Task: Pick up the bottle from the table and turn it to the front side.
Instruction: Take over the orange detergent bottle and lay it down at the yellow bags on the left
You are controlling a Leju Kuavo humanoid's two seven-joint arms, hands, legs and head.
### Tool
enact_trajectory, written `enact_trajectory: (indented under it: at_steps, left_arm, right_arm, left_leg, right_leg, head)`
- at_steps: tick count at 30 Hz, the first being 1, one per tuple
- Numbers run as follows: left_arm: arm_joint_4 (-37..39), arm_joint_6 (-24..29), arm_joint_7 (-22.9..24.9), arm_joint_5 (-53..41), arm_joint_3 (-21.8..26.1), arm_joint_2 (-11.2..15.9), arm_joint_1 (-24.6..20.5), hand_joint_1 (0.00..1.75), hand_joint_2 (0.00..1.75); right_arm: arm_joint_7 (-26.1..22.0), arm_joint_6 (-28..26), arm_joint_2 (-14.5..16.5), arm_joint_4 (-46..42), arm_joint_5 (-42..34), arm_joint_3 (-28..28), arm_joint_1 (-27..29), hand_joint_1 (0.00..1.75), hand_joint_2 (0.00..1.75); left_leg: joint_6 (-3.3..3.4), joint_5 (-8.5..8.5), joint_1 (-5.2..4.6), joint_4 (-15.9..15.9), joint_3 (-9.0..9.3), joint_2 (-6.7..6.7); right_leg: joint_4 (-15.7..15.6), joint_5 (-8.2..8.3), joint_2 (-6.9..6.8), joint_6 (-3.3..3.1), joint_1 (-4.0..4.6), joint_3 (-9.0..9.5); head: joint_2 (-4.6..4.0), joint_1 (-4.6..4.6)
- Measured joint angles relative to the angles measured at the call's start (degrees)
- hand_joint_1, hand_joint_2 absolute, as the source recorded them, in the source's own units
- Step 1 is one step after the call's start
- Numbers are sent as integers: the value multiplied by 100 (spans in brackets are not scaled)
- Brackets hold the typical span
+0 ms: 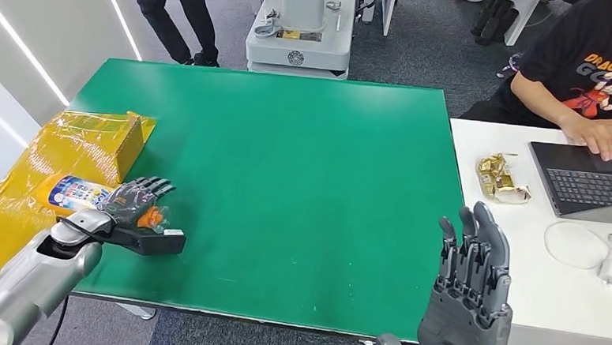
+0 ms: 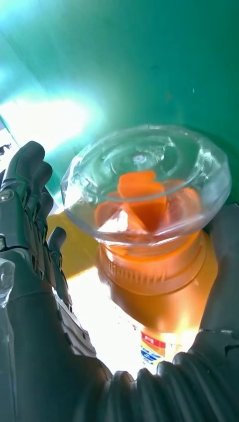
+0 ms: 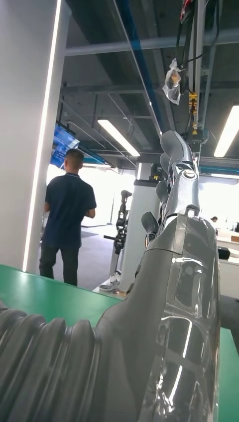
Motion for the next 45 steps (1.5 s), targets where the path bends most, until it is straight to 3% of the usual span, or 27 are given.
enact_trajectory:
  at_steps: [11,23,31,37,42,45]
  left_arm:
    - [-391,97,-199,130,206,216,330,0,175]
    - [-1846,-90,-784,1107,263,857,1032,0,175]
    - [-2505,114,-995,1843,209,858,1076,0,175]
    - [-3111,494,-1273,3242,334,539,1184,0,175]
    - [-3641,947,-1453,5141,582,-251,1239,0,175]
    - [-3846,1096,-1465,5601,593,-618,1258,0,175]
  right_arm:
    - [-3,-111,0,-2,81,-1,105,0,175]
    - [-51,-368,-5,-96,227,-9,422,0,175]
    - [31,-585,-66,-248,366,-14,633,0,175]
    - [124,-660,-102,-281,413,-4,663,0,175]
    - [127,-792,-144,-286,419,69,656,0,175]
    - [117,-853,-179,-285,412,120,651,0,175]
  left_leg:
    - [0,0,2,0,-1,-1]
    - [-2,-1,2,0,-11,-2]
    - [-2,-1,2,0,-12,-2]
    - [-1,-1,0,1,-13,-4]
    - [1,-2,-2,2,-16,-6]
    - [2,-3,-2,2,-16,-5]
  right_leg:
    - [0,-1,0,-1,1,-3]
    - [-5,-4,-1,-2,2,-14]
    - [-5,-2,-1,-2,2,-13]
    - [-7,-2,-2,-2,0,-14]
    - [-10,-1,-5,0,-2,-12]
    - [-11,1,-3,2,-2,-12]
  head:
    - [0,-1]
    - [0,0]
    - [0,0]
    - [0,0]
    - [0,1]
    - [0,1]
